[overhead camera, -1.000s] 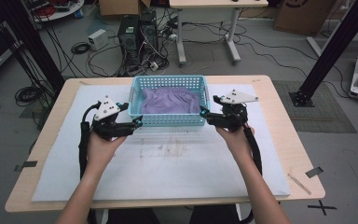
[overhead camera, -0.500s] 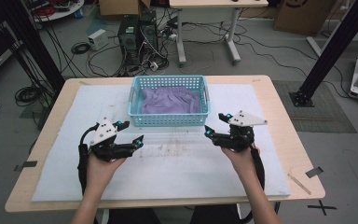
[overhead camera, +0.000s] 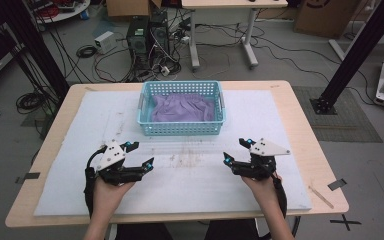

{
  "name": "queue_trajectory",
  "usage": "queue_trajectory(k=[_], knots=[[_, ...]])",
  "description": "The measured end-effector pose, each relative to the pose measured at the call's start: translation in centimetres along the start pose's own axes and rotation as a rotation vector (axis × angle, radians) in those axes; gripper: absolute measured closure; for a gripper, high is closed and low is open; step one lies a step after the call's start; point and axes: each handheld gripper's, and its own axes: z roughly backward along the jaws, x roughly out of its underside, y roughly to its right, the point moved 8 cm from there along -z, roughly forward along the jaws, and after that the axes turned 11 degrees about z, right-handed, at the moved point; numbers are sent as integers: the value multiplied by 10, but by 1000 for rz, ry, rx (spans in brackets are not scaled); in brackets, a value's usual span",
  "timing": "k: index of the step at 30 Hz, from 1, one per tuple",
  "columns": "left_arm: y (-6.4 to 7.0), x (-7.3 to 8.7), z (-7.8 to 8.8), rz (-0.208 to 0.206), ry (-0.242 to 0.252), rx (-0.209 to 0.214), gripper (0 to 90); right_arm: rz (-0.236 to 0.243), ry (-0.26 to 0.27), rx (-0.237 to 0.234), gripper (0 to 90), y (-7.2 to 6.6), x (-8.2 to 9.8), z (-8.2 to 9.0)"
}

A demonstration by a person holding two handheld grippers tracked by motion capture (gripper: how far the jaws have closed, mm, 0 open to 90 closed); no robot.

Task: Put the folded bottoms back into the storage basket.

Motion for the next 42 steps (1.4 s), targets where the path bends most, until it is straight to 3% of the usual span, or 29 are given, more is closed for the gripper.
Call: queue_trajectory(k=[3,5,12,23,42], knots=[[-4,5,3,1,13,-7,258,-9,9,3,262,-1,6,1],[-6,9,5,5,15,-14,258,7,-18,-10,262,-3,10,1],[-6,20,5,20,-1,-25,258,0,-20,-18,248,0,13,6],[-2,26,7,-1,-17,-39,258,7,-19,-47,247,-1,10,8],[-10,30,9,17,-25,-44,258,2,-40,-55,246,-1,14,3]])
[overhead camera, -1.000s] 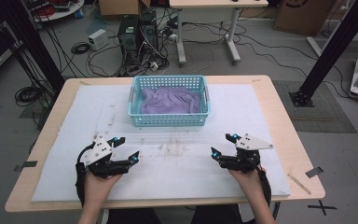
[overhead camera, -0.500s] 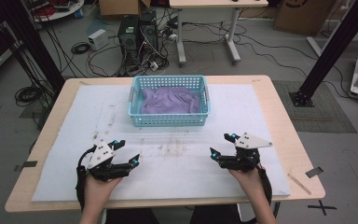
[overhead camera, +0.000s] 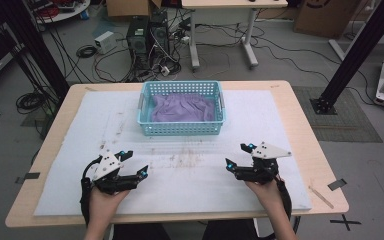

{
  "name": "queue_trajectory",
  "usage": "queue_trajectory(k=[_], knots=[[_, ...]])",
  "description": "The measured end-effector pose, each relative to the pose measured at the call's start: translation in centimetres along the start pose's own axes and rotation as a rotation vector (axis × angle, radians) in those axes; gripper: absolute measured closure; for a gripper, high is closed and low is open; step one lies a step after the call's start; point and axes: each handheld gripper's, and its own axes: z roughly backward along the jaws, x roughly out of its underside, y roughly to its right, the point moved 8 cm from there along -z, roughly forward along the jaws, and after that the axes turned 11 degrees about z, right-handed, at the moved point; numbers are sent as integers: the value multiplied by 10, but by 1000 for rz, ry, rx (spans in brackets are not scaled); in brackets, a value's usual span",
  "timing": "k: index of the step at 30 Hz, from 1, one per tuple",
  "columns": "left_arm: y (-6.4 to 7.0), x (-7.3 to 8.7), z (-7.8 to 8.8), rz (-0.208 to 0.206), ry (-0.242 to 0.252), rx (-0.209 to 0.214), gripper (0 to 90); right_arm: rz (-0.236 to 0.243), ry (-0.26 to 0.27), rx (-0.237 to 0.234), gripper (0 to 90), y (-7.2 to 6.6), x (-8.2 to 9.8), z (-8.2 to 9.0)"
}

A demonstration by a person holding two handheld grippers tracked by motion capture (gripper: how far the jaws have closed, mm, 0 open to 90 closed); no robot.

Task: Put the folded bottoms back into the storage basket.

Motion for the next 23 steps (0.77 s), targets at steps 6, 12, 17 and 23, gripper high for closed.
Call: queue_trajectory(k=[6,12,17,23], knots=[[-1,0,1,3,1,-8,258,-1,-5,-1,244,0,0,-1],[-1,1,0,6,-3,-3,258,0,-9,-3,244,0,1,-2],[-2,3,-1,4,-14,-8,258,-4,-10,-1,243,1,3,-2],[-4,5,-3,9,-24,-19,258,-13,-16,-1,225,2,4,-4]])
